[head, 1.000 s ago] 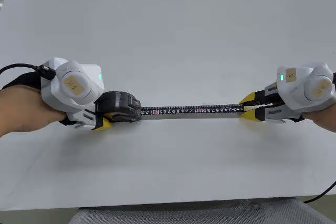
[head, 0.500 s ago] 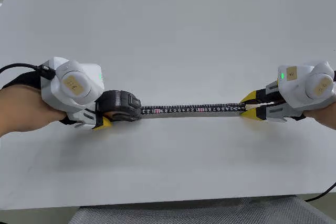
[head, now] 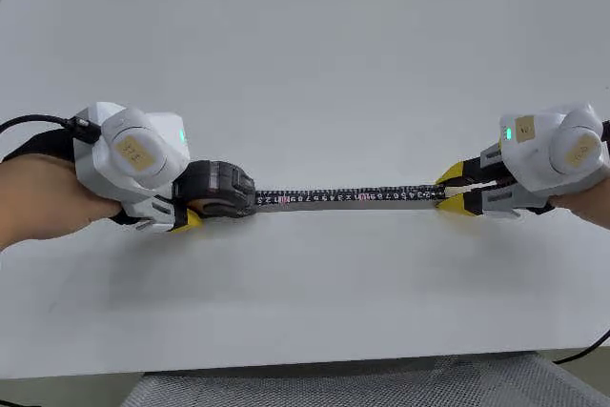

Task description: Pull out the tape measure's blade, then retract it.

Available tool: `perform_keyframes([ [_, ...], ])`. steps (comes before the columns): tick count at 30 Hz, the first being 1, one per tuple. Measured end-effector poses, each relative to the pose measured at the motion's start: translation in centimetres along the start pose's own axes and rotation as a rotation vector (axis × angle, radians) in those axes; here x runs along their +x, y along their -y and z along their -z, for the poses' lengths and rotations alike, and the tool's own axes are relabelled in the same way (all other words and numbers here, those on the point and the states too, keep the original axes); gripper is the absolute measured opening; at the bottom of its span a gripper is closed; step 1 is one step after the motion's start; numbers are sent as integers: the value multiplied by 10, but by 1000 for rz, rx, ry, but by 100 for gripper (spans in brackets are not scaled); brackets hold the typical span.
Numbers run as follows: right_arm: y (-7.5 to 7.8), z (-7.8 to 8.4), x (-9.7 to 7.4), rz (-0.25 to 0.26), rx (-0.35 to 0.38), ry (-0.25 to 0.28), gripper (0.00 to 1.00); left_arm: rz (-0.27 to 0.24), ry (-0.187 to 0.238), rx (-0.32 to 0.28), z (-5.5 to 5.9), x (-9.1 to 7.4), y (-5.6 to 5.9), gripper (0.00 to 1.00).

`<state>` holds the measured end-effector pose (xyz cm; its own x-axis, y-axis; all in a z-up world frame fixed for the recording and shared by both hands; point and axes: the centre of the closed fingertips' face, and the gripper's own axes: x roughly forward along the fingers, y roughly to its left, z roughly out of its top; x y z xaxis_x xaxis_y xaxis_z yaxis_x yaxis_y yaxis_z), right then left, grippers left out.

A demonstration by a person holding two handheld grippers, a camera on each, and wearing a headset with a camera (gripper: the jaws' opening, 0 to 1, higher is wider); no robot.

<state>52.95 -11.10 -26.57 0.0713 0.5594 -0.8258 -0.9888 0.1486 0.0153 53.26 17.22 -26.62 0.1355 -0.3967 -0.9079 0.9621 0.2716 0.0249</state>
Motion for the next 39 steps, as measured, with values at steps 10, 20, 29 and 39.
perform_keyframes([
  [10, 1, 0, -1, -12, 3, -3, 11, -10, 4, -7, 0, 0, -1, 29],
  [20, 1, 1, -1, -12, 9, -6, 12, -5, 16, -28, -1, 0, 0, 29],
  [29, 1, 1, -3, -10, 41, -13, 16, -4, 35, -64, -3, -2, -1, 32],
  [39, 3, 4, -6, 5, 65, -17, 23, -2, 60, -91, -5, -8, -2, 40],
])
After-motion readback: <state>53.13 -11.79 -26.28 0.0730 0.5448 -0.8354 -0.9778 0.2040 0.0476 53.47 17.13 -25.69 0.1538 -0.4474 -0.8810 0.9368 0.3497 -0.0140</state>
